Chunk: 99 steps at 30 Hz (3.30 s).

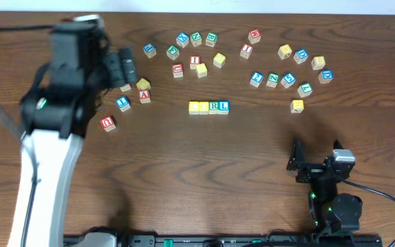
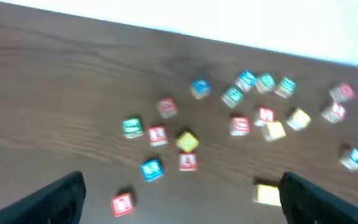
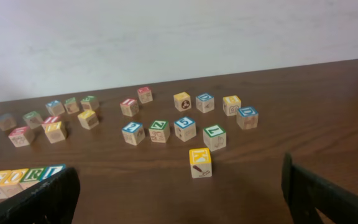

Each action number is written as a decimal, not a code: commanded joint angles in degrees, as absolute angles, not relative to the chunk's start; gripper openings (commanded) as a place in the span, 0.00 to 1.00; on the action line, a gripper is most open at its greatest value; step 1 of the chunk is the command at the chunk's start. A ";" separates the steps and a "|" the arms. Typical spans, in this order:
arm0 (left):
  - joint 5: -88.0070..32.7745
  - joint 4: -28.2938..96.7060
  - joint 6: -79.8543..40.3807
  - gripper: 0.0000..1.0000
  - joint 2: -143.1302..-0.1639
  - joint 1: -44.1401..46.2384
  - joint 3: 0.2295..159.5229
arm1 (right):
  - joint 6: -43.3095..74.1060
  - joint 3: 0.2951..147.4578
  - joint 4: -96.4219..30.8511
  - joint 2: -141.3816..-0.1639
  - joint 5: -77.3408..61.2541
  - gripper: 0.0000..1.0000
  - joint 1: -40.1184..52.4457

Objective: Spell out CORL

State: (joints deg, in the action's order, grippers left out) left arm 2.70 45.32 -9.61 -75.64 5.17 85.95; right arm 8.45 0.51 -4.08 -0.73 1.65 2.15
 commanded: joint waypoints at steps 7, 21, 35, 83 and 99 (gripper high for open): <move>0.54 25.32 -8.56 0.98 -55.13 -6.13 57.56 | 7.64 0.32 -4.21 -0.32 1.32 0.99 1.85; -0.91 2.63 -0.08 0.98 -23.16 -10.15 18.41 | 7.64 0.32 -4.21 -0.32 1.32 0.99 1.85; -0.89 0.78 14.72 0.98 -2.31 -6.66 0.51 | 7.62 0.32 -4.21 -0.32 1.32 0.99 1.85; -0.43 4.08 16.23 0.98 -0.40 -6.66 0.23 | 7.64 0.32 -4.21 -0.32 1.32 0.99 1.85; -0.43 4.08 16.25 0.98 -0.40 -6.66 0.23 | 7.64 0.32 -4.21 -0.32 1.32 0.99 1.85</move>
